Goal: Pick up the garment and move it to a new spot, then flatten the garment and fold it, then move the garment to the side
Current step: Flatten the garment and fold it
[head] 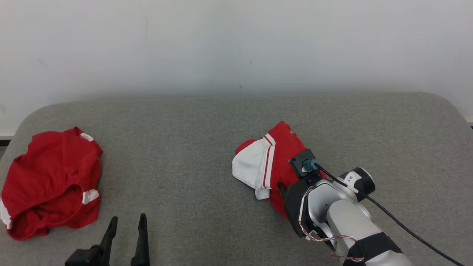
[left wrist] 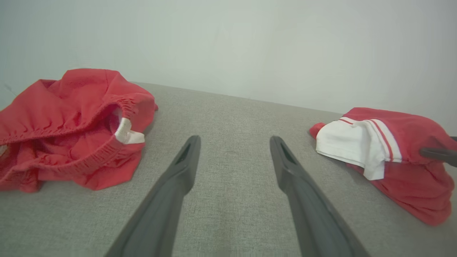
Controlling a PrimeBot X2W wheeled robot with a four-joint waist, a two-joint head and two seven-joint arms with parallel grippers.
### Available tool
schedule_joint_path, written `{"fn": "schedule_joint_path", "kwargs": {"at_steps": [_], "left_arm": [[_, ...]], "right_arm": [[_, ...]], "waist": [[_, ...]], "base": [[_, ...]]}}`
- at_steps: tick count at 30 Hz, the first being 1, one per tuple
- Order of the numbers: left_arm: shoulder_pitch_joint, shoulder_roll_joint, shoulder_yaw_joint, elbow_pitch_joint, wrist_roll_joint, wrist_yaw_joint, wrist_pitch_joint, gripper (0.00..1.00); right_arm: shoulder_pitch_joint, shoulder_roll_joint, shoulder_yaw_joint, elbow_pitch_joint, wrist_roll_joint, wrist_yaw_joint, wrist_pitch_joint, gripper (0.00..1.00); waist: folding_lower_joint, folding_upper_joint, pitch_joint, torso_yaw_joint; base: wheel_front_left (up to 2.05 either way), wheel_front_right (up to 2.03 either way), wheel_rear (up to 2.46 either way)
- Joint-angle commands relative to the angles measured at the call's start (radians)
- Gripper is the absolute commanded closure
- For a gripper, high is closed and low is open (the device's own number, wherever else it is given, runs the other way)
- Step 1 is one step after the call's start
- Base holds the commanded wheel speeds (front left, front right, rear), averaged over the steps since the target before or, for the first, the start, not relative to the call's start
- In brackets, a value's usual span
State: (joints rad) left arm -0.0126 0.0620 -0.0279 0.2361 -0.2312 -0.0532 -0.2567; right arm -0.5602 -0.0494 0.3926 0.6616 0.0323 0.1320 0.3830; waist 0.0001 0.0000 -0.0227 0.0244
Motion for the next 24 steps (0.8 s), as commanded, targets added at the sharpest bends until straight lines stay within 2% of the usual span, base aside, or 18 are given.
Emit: {"fn": "schedule_joint_path", "kwargs": {"at_steps": [1, 2, 3, 4, 7, 17, 21, 24], "left_arm": [[-0.016, 0.001, -0.001, 0.014, -0.006, -0.005, -0.004, 0.00], [-0.023, 0.002, -0.001, 0.022, -0.007, -0.007, -0.005, 0.00], [-0.030, 0.002, -0.002, 0.030, -0.008, -0.009, -0.006, 0.00], [-0.034, 0.003, -0.002, 0.037, -0.008, -0.012, -0.007, 0.00], [-0.047, 0.004, -0.002, 0.054, -0.010, -0.015, -0.008, 0.00], [-0.079, 0.025, 0.023, 0.056, 0.005, -0.022, -0.008, 0.00], [-0.091, 0.031, 0.026, 0.047, 0.011, -0.025, -0.008, 0.00], [-0.096, 0.035, 0.031, 0.039, 0.014, -0.025, -0.008, 0.00]], "right_arm": [[-0.014, -0.002, 0.008, 0.018, -0.008, -0.003, 0.007, 0.00], [-0.025, -0.002, 0.008, 0.032, -0.008, -0.003, 0.007, 0.00], [-0.033, -0.002, 0.012, 0.045, -0.012, -0.003, 0.011, 0.60], [-0.038, -0.002, 0.011, 0.053, -0.007, -0.003, 0.008, 1.00], [-0.064, -0.002, 0.009, 0.053, 0.013, -0.003, -0.028, 1.00], [-0.283, -0.002, 0.136, -0.051, 0.186, -0.003, -0.210, 1.00], [-0.351, -0.002, 0.131, -0.073, 0.248, -0.003, -0.262, 1.00], [-0.382, -0.002, 0.090, -0.060, 0.287, -0.003, -0.306, 1.00]], "waist": [[-0.0001, 0.0000, 0.015, 0.019], [-0.0001, 0.0000, 0.016, 0.022], [-0.0001, 0.0000, 0.016, 0.025], [-0.0001, 0.0000, 0.016, 0.027], [-0.0001, 0.0000, 0.014, 0.029], [-0.0001, 0.0000, 0.006, -0.004], [-0.0001, 0.0000, 0.004, -0.012], [-0.0001, 0.0000, 0.002, -0.023]], "base": [[0.00, 0.00, 0.00], [0.00, 0.00, 0.00], [0.00, 0.00, 0.00], [0.00, 0.00, 0.00], [0.00, 0.00, 0.00], [0.00, 0.00, 0.00], [0.00, 0.00, 0.00], [0.00, 0.00, 0.00]]}}
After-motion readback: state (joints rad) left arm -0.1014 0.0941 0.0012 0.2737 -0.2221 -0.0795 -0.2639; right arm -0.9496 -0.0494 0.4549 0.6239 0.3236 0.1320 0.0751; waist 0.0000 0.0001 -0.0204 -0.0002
